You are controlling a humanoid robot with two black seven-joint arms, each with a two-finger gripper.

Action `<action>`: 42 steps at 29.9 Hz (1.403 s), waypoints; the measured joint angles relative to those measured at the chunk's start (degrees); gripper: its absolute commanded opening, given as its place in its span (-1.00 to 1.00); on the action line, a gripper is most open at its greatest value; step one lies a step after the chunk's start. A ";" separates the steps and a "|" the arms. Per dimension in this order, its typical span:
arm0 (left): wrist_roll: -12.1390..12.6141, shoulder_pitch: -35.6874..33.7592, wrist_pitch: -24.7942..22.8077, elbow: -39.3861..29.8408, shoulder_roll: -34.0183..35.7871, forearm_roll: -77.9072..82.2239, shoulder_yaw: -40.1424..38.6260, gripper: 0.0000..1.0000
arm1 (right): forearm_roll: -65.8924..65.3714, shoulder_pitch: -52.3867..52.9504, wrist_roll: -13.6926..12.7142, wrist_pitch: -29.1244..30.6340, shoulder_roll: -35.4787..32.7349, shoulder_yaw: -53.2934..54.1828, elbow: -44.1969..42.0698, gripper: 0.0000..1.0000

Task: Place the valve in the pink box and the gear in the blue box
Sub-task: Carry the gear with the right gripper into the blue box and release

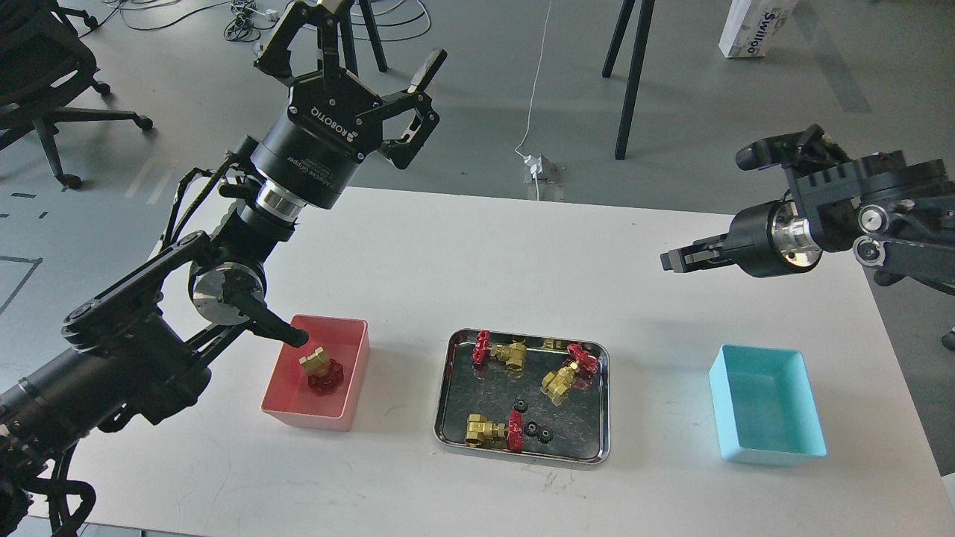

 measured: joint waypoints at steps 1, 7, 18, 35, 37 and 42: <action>0.00 -0.02 0.00 0.06 -0.21 0.30 0.00 0.73 | -0.09 -1.03 -0.01 0.00 -2.08 0.17 0.85 -0.86; 0.00 -0.12 0.07 1.05 -2.45 1.74 0.07 0.73 | -2.63 -7.29 -0.17 -0.01 -10.57 0.64 6.37 -0.86; 0.00 -0.03 0.08 1.26 -2.94 1.85 0.17 0.73 | -3.65 -12.52 -3.13 -0.55 -11.71 1.43 7.04 -0.82; 0.00 0.18 0.25 2.37 -3.22 1.85 0.25 0.74 | -1.41 -14.55 -4.06 -5.96 -13.20 5.97 7.06 1.00; 0.00 0.17 0.26 2.89 -3.14 1.85 0.24 0.73 | 1.74 -14.81 -4.07 -6.88 -14.13 8.09 7.99 1.00; 0.00 -2.20 0.11 5.65 -2.71 1.71 -0.02 0.74 | 15.44 -15.20 -3.75 -11.25 -14.85 18.34 8.64 1.00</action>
